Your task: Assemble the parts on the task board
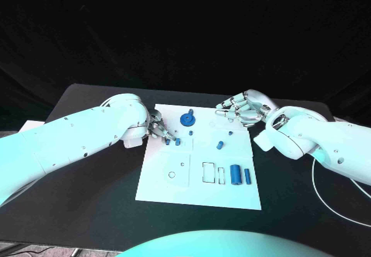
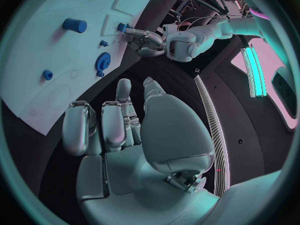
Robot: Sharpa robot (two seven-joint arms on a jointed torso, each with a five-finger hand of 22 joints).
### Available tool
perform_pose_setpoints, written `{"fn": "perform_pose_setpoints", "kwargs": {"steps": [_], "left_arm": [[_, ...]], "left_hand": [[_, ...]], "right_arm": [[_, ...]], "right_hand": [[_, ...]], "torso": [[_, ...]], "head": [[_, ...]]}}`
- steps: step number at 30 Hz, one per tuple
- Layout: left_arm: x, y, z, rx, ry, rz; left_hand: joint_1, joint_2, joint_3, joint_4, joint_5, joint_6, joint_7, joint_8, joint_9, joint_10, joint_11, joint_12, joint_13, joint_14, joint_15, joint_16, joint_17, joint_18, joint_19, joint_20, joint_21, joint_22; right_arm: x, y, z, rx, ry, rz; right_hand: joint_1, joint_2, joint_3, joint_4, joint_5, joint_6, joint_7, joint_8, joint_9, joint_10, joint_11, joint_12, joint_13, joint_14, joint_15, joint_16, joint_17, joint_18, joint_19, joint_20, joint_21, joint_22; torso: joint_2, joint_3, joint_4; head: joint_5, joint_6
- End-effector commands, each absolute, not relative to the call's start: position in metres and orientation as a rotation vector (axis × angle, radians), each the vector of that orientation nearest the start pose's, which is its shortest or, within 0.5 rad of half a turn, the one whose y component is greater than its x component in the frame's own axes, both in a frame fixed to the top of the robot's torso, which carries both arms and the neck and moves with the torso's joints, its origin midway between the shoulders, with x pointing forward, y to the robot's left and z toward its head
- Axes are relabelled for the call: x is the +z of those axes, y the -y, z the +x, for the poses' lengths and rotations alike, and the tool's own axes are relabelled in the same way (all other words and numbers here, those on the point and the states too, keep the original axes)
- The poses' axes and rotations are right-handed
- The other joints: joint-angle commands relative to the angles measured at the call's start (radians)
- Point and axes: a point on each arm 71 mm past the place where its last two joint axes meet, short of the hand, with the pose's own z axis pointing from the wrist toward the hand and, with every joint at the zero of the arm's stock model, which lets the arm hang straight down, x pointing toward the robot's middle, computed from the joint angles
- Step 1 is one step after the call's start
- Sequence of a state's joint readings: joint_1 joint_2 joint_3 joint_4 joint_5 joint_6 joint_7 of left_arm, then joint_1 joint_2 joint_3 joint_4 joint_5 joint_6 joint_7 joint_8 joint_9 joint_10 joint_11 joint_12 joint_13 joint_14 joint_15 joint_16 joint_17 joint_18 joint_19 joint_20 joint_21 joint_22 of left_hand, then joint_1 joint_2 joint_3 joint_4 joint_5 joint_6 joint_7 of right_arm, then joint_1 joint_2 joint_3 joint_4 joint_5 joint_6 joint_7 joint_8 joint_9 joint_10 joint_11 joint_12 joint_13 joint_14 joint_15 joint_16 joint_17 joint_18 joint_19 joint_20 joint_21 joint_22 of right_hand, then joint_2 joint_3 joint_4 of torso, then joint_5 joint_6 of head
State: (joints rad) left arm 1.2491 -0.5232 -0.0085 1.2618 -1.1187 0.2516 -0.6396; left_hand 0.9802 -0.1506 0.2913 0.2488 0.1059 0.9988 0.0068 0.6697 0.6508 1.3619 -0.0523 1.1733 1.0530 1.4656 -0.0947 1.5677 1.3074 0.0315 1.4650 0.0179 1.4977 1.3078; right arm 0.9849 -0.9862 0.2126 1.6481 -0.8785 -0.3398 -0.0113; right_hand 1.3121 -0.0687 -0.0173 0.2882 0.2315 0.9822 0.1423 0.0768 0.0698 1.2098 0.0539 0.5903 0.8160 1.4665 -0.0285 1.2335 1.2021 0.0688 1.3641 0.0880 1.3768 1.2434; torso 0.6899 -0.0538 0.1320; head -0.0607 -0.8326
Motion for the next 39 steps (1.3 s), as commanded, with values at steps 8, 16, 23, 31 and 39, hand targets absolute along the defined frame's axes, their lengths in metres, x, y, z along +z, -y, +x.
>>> {"fn": "perform_pose_setpoints", "kwargs": {"steps": [8, 16, 23, 31, 39], "left_arm": [[-0.208, -0.135, 0.523, -0.347, -2.310, -0.159], [-0.196, -0.137, 0.524, -0.480, -2.231, -0.231], [-0.180, -0.127, 0.529, -0.814, -2.044, -0.272], [-0.170, -0.104, 0.528, -0.964, -1.871, -0.043], [-0.177, -0.083, 0.526, -0.888, -1.813, 0.228]], "left_hand": [[-0.012, 0.023, -0.117, 0.040, -0.051, -0.002, 0.004, -0.009, 0.004, 0.004, -0.002, -0.008, -0.003, 0.105, -0.010, 0.003, 0.263, -0.005, 0.058, -0.011, -0.010, 0.172], [0.015, 0.073, -0.162, 0.039, -0.032, -0.027, 0.010, -0.014, 0.007, -0.027, 0.004, -0.043, -0.044, 0.105, -0.008, 0.003, 0.263, 0.002, 0.045, -0.010, -0.035, 0.147], [0.258, 0.120, -0.127, -0.033, 0.042, -0.208, 0.098, -0.090, -0.031, -0.358, 0.082, -0.363, -0.367, -0.035, 0.057, -0.237, -0.001, 0.111, -0.246, 0.040, -0.526, -0.305], [0.498, 0.071, 0.013, -0.144, 0.031, -0.256, 0.153, -0.208, -0.166, -0.502, 0.142, -0.572, -0.548, -0.330, 0.110, -0.642, -0.399, 0.149, -0.404, 0.094, -0.823, -0.528], [0.504, -0.007, 0.071, -0.183, 0.012, -0.183, 0.144, -0.335, -0.308, -0.471, 0.149, -0.718, -0.718, -0.276, 0.113, -0.626, -0.436, 0.153, -0.365, 0.098, -0.826, -0.532]], "right_arm": [[-0.183, 0.243, 0.459, 1.034, -1.683, 0.519], [-0.184, 0.244, 0.459, 1.031, -1.684, 0.521], [-0.184, 0.244, 0.459, 1.030, -1.685, 0.522], [-0.185, 0.243, 0.458, 1.032, -1.687, 0.522], [-0.185, 0.242, 0.458, 1.036, -1.688, 0.520]], "right_hand": [[-0.018, 0.011, -0.032, -0.001, -0.045, -0.007, 0.001, 0.000, 0.001, -0.007, 0.002, 0.011, -0.001, 0.028, 0.009, -0.007, 0.001, 0.008, -0.005, 0.001, -0.005, -0.002], [-0.008, 0.019, -0.042, -0.005, -0.025, -0.007, 0.001, 0.000, 0.001, -0.009, 0.002, 0.013, -0.002, 0.029, 0.009, -0.008, 0.002, 0.009, -0.005, 0.001, -0.006, -0.002], [-0.004, 0.022, -0.045, -0.005, -0.018, -0.007, 0.001, 0.000, 0.001, -0.010, 0.002, 0.014, -0.002, 0.029, 0.009, -0.008, 0.002, 0.009, -0.004, 0.001, -0.007, -0.002], [0.003, 0.028, -0.052, -0.007, -0.006, -0.007, 0.000, 0.001, 0.002, -0.011, 0.001, 0.015, -0.003, 0.030, 0.008, -0.008, 0.004, 0.008, -0.003, 0.001, -0.007, -0.002], [0.012, 0.034, -0.058, -0.008, 0.007, -0.007, 0.000, 0.001, 0.002, -0.012, 0.001, 0.016, -0.004, 0.031, 0.008, -0.007, 0.006, 0.008, -0.003, 0.001, -0.007, -0.001]], "torso": [[0.000, -0.0007, 0.0008], [-0.001, -0.0001, 0.0012], [0.000, -0.0001, 0.0015], [0.002, -0.0010, -0.0013], [0.001, 0.0002, -0.0016]], "head": [[-0.003, 0.001], [-0.004, 0.002], [-0.006, 0.004], [-0.008, 0.009], [-0.014, 0.012]]}}
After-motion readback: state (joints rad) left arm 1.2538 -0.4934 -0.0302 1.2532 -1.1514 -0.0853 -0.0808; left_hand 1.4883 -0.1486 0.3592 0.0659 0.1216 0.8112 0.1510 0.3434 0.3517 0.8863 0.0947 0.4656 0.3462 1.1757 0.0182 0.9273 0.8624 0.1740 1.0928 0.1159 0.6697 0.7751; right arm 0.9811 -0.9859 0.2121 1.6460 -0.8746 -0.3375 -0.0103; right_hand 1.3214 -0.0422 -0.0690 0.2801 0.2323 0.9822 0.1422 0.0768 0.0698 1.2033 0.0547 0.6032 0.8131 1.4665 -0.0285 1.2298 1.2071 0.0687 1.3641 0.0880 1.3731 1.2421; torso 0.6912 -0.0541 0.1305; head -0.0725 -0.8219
